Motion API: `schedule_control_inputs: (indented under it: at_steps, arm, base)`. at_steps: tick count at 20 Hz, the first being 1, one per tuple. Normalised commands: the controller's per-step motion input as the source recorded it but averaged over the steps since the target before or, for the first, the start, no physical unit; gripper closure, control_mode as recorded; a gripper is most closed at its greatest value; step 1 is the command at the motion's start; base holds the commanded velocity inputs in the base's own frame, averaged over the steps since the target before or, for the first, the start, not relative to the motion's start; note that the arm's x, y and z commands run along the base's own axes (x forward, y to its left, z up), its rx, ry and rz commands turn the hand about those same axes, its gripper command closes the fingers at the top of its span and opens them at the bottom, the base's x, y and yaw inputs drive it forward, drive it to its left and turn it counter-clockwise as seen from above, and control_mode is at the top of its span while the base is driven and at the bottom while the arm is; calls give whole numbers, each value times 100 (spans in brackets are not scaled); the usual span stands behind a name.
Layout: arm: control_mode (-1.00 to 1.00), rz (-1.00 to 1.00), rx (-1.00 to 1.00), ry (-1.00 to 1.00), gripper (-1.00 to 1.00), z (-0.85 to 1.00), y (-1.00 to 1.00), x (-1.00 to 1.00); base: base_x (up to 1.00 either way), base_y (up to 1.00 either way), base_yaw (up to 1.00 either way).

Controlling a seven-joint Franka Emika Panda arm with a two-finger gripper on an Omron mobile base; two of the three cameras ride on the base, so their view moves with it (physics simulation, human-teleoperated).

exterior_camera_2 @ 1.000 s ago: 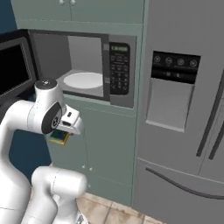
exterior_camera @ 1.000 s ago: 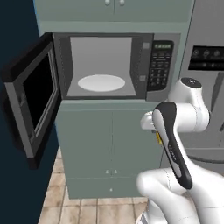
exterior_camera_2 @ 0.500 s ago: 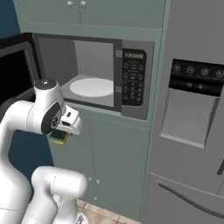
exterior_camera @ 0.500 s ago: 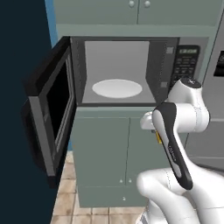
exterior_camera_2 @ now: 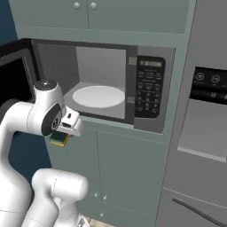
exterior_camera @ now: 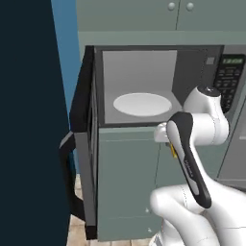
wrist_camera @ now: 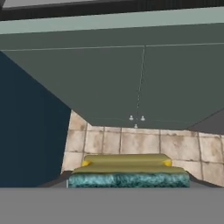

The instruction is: Place the sponge inside the microwave to prepare for sanitizing.

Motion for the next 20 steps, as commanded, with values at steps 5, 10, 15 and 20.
schedule_control_inputs:
  at_steps: [5, 10, 15, 20]
  arm:
    - [100, 0, 0, 0, 100, 0, 0, 0]
    - [100, 0, 0, 0, 100, 0, 0, 0]
    - [100, 0, 0, 0, 100, 0, 0, 0]
    - [100, 0, 0, 0, 100, 0, 0, 0]
  base:
    - [39, 29, -22]
    - [42, 26, -18]
    - [29, 0, -11]
    - [20, 0, 0]
